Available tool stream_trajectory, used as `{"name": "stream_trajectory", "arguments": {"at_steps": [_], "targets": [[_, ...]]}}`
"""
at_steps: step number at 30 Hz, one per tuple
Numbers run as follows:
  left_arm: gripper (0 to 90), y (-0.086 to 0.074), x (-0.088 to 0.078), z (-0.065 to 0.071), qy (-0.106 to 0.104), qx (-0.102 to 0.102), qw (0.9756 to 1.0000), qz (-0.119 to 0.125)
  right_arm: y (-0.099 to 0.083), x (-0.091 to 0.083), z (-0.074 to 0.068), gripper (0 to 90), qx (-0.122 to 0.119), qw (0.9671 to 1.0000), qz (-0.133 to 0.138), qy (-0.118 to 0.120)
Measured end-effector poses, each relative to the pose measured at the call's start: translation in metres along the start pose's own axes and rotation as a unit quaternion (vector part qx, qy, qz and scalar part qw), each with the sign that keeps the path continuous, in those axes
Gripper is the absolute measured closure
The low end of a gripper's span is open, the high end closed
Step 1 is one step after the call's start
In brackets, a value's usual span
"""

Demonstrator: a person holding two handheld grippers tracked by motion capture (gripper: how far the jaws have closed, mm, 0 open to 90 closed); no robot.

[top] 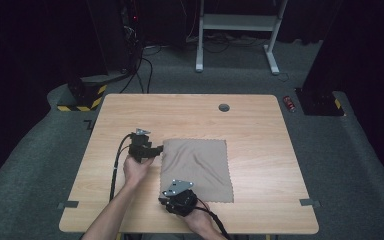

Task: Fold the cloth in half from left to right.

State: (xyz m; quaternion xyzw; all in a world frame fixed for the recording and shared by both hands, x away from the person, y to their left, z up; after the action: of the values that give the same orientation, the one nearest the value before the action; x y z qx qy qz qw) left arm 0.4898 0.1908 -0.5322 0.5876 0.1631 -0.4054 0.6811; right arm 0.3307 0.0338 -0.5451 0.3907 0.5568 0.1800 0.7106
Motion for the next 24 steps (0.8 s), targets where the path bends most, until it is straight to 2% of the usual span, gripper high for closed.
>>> {"name": "stream_trajectory", "arguments": {"at_steps": [1, 3, 4, 5, 6, 8, 9, 11, 12, 14, 15, 17, 18, 24], "targets": [[41.4, 0.002, 0.001, -0.001, 0.005, 0.011, 0.9998, -0.014, 0.0, 0.001, 0.0, 69.7, 0.0, 1.0, -0.002, 0.0], [40.3, 0.006, 0.0, 0.0, 0.012, 0.023, 0.9996, -0.014, 0.0, 0.006, -0.002, 68.3, -0.004, 0.9999, -0.012, 0.005], [40.6, 0.009, -0.001, 0.001, 0.008, 0.016, 0.9998, 0.003, -0.001, 0.007, -0.003, 68.2, -0.006, 0.9998, -0.017, 0.004], [41.8, 0.011, -0.002, 0.001, 0.005, 0.012, 0.9999, 0.008, -0.001, 0.008, -0.004, 68.4, -0.012, 0.9998, -0.018, -0.001], [41.8, 0.012, 0.0, -0.001, 0.007, 0.009, 0.9999, 0.006, -0.001, 0.008, -0.005, 68.6, -0.013, 0.9997, -0.019, -0.001], [40.5, 0.012, 0.008, -0.003, 0.022, 0.024, 0.9992, -0.023, 0.0, 0.008, -0.005, 69.8, -0.021, 0.9995, -0.021, -0.007], [40.5, 0.013, 0.01, -0.003, 0.025, 0.025, 0.9991, -0.025, 0.0, 0.008, -0.005, 70.5, -0.026, 0.9994, -0.023, -0.01], [41.7, 0.016, 0.015, -0.004, 0.022, 0.017, 0.9995, -0.013, 0.0, 0.008, -0.007, 73.2, -0.032, 0.9991, -0.024, -0.012], [41.7, 0.018, 0.019, -0.004, 0.019, 0.012, 0.9995, -0.021, 0.0, 0.007, -0.007, 74.7, -0.032, 0.9991, -0.025, -0.01], [41.0, 0.022, 0.026, -0.001, 0.024, 0.022, 0.999, -0.03, 0.0, 0.007, -0.008, 76.6, -0.034, 0.9991, -0.025, -0.009], [41.5, 0.023, 0.027, 0.0, 0.021, 0.023, 0.9992, -0.026, 0.0, 0.007, -0.008, 77.5, -0.034, 0.9991, -0.024, -0.007], [41.5, 0.026, 0.032, 0.003, 0.016, 0.018, 0.999, -0.037, 0.0, 0.007, -0.008, 79.1, -0.034, 0.9991, -0.026, -0.007], [41.6, 0.027, 0.035, 0.004, 0.022, 0.029, 0.9984, -0.044, 0.0, 0.007, -0.009, 80.0, -0.034, 0.9991, -0.026, -0.007], [47.6, 0.029, 0.041, 0.006, 0.032, 0.025, 0.9986, -0.034, 0.0, 0.006, -0.009, 84.8, -0.041, 0.9986, -0.03, -0.012]]}}
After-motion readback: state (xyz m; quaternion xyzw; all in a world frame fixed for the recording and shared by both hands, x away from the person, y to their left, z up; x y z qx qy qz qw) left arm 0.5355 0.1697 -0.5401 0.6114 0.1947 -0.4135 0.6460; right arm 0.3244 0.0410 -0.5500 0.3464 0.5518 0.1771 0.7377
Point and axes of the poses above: each handheld gripper's, and its own axes: x roughly forward along the jaws, y roughly out of its top, z roughly to its right, the point moved 4 cm from there along x, roughly forward along the jaws, and after that the axes turned 8 degrees about -x, right-handed, at the moved point
